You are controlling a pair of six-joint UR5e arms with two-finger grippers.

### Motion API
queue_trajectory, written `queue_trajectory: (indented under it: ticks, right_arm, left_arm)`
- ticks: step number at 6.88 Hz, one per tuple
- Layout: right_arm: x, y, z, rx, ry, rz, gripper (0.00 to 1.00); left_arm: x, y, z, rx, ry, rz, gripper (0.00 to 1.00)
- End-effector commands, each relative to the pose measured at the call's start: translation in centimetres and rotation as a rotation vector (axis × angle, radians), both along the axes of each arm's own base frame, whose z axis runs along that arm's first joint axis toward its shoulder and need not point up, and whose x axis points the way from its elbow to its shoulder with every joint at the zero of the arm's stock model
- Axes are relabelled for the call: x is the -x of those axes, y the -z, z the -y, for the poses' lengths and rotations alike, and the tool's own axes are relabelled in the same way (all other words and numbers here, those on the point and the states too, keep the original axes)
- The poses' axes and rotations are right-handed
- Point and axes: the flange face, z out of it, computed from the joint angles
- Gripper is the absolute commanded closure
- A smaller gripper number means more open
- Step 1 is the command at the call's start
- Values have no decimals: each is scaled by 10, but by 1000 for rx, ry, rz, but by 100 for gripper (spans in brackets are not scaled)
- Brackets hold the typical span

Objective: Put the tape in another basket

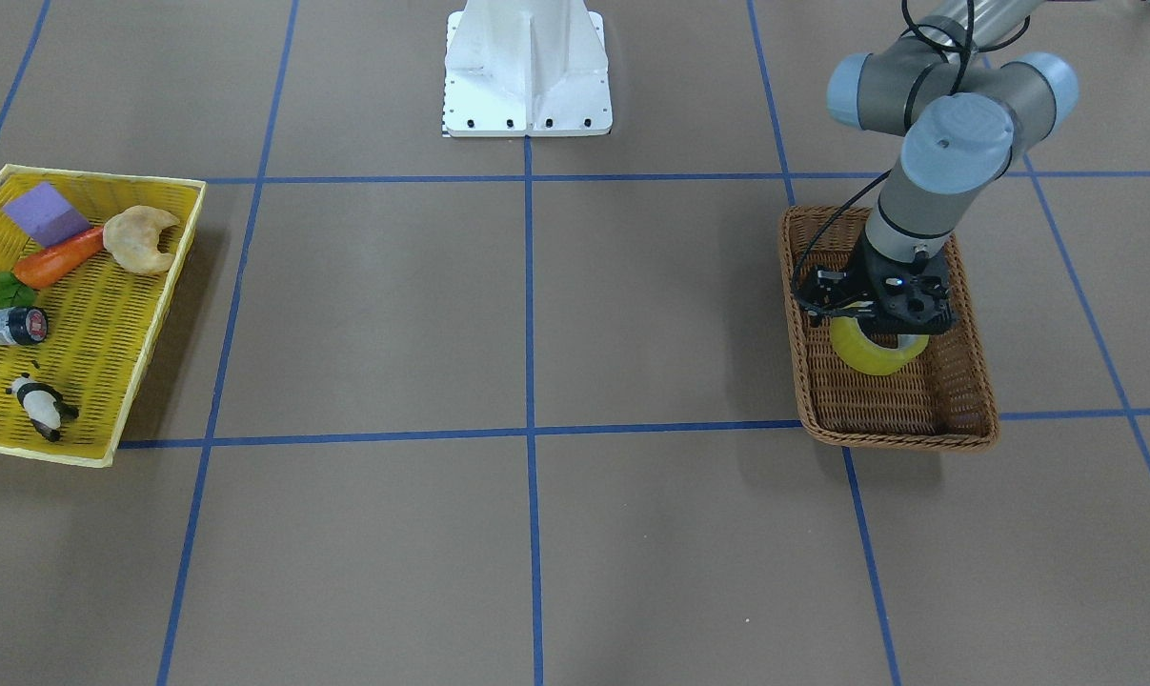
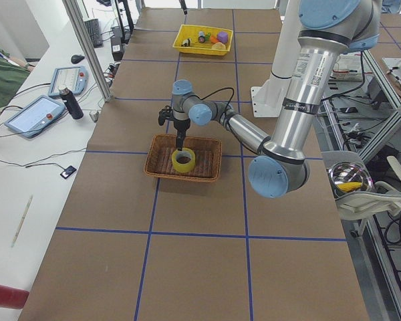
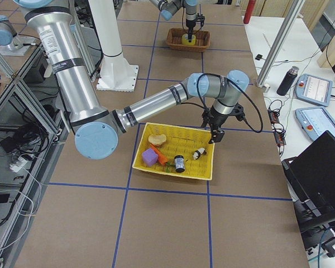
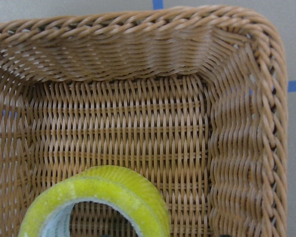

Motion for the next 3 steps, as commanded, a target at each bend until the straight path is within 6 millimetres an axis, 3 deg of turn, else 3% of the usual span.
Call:
queue_trajectory:
  ticks: [1, 2, 3]
  right_arm:
    - [-2, 1, -1, 7, -9, 20, 0]
    - [-3, 4, 0, 1, -11, 23, 0]
    - [-12, 13, 1, -26, -22, 28, 0]
  left_arm:
    - [69, 21, 24, -67, 67, -22, 2]
    - [121, 9, 41, -123, 49, 28, 2]
    - [198, 0, 61, -122, 11, 53, 2]
